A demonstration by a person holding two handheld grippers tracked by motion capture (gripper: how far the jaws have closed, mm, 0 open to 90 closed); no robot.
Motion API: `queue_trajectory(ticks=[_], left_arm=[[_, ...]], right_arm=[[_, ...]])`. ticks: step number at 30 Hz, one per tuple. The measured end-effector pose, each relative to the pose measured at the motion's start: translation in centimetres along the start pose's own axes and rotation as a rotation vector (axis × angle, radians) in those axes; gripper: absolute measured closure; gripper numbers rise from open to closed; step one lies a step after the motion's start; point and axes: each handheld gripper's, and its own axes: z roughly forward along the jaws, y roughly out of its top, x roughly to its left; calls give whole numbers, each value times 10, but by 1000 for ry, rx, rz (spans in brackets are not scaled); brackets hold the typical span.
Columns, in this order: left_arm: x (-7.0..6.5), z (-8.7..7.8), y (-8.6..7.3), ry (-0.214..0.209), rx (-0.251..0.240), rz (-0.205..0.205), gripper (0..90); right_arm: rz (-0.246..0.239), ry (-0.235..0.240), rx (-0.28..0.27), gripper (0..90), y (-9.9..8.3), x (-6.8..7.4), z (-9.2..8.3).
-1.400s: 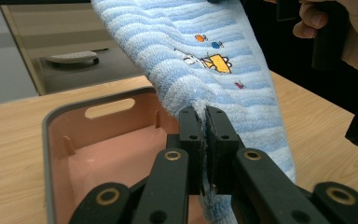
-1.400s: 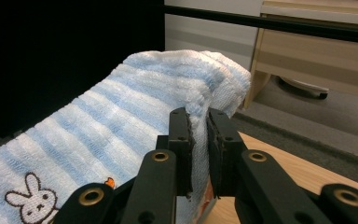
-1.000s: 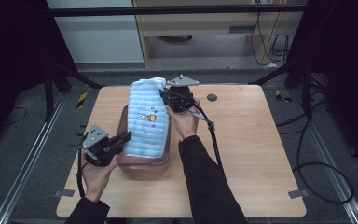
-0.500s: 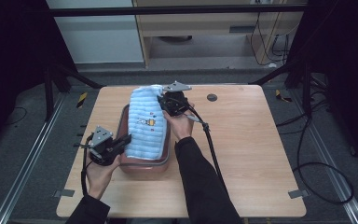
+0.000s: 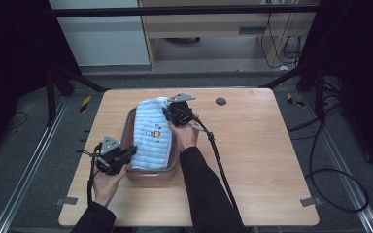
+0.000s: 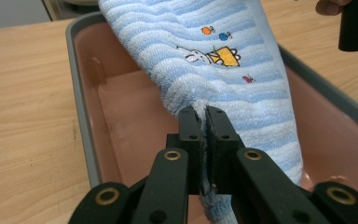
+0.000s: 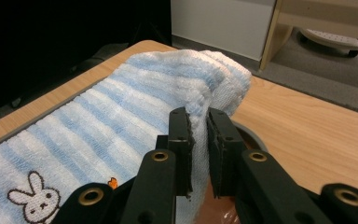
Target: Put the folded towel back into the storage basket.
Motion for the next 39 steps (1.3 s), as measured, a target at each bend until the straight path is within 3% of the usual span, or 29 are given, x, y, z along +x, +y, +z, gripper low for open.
queue_trajectory(ticks=[18,24,28,34,39], left_arm=[[-1,9,-9,23,56,6,845],[-1,9,-9,28,50,-1,786],[1,7,-8,42,33,-17,679],[6,-3,-4,48,-24,-42,604],[7,-11,-2,21,-53,-42,544]], right_arm=[[-1,-3,92,795,-24,0,21],[-17,-8,132,730,-27,3,25],[-30,-15,111,673,-26,3,21],[-30,-22,68,603,-19,1,7],[-24,-28,29,465,-14,-4,-10]])
